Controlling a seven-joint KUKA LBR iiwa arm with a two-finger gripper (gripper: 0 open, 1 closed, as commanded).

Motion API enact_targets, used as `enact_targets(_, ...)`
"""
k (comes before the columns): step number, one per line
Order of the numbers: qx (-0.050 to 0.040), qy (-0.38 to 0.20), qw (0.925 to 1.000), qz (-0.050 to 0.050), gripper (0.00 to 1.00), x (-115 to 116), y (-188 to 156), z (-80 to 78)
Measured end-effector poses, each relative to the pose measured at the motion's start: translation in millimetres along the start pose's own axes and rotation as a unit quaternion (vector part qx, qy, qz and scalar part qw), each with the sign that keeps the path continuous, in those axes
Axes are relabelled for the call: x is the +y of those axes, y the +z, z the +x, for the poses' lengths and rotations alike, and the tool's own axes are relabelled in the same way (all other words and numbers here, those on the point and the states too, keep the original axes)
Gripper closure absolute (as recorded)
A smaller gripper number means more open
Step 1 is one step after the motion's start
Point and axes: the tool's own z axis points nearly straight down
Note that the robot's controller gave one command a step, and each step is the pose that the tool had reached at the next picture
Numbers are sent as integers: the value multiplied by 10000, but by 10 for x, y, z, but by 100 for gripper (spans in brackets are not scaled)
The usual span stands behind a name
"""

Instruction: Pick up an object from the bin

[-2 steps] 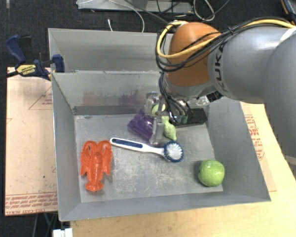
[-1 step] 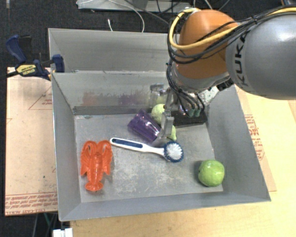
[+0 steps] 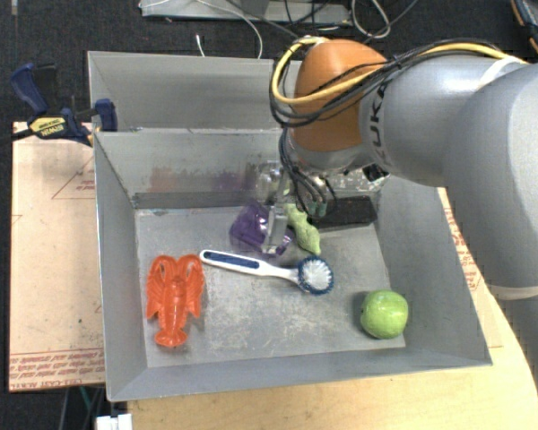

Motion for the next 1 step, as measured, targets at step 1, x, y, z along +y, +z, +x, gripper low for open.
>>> enact_targets(1, -172, 18, 9998, -42, 0, 359, -358, 713)
